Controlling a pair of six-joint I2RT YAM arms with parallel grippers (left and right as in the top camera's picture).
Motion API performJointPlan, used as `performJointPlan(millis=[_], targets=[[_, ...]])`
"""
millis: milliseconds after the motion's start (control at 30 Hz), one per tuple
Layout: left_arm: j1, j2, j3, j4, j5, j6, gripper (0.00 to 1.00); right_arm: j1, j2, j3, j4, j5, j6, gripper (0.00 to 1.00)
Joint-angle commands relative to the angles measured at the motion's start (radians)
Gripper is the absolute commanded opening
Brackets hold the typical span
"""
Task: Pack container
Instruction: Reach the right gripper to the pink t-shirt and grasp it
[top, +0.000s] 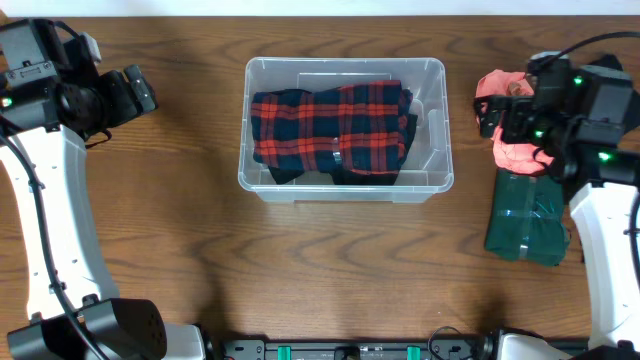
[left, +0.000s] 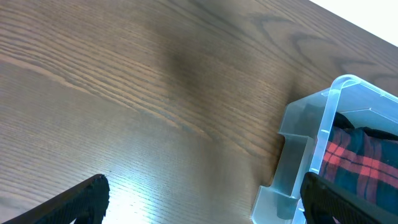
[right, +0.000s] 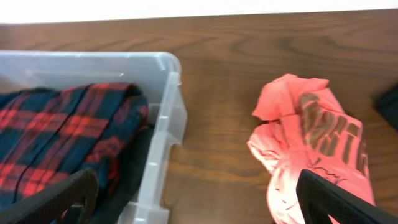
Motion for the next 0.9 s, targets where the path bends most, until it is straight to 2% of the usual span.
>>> performJointPlan(millis=[0, 200, 333, 600, 867], targets=[[0.004, 0.002, -0.005, -0.001, 0.002, 0.018, 0.98, -0.106, 0.023, 0.022, 0.006, -0.005, 0.041, 0.99], [0.004, 0.002, -0.005, -0.001, 0.002, 0.018, 0.98, -0.296, 0.127, 0.022, 0.048, -0.122, 0.040, 0.99], [0.004, 0.002, -0.005, -0.001, 0.002, 0.018, 0.98, -0.359, 0.231, 0.022, 0.072, -0.175, -0.010, 0.99], [0.004, 0.002, -0.005, -0.001, 0.002, 0.018, 0.98, -0.383, 0.408, 0.022, 0.095, -0.180, -0.098, 0.96], [0.004, 0.002, -0.005, -0.001, 0.002, 0.018, 0.98, -0.390, 0.531, 0.022, 0.132, -0.136, -0.088, 0.88]])
